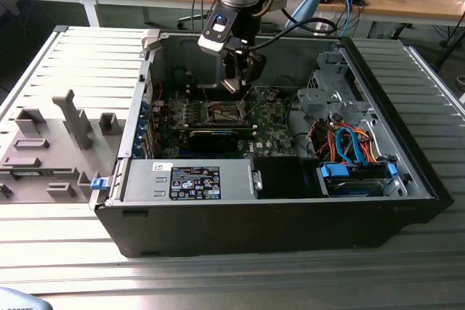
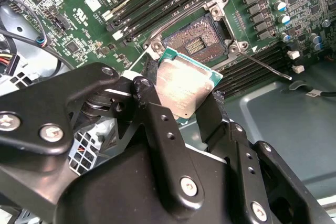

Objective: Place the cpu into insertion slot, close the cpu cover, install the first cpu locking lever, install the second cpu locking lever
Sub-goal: 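Place the cpu into insertion slot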

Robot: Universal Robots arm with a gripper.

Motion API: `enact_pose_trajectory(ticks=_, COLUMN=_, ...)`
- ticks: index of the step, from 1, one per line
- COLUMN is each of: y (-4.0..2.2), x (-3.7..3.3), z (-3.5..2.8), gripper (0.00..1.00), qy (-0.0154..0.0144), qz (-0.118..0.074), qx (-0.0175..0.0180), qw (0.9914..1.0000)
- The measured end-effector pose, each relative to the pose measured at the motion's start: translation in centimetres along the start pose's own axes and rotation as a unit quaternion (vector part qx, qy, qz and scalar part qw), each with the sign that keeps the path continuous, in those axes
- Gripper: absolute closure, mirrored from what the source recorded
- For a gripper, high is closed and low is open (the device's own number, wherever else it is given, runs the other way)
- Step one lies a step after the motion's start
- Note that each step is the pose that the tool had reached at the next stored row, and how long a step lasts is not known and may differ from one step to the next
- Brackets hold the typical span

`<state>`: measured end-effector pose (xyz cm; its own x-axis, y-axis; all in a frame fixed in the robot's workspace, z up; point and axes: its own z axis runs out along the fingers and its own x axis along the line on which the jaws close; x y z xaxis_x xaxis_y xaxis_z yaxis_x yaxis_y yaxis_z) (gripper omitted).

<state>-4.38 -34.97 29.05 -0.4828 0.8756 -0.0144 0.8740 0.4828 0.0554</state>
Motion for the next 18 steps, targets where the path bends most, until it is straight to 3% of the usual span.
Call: enact_pose_trajectory(ticks=18, y=-0.01, x=0.00, z=0.14, gripper=0.46, qy=-0.0037, qz=0.013, qx=0.0018, qw=0.99991)
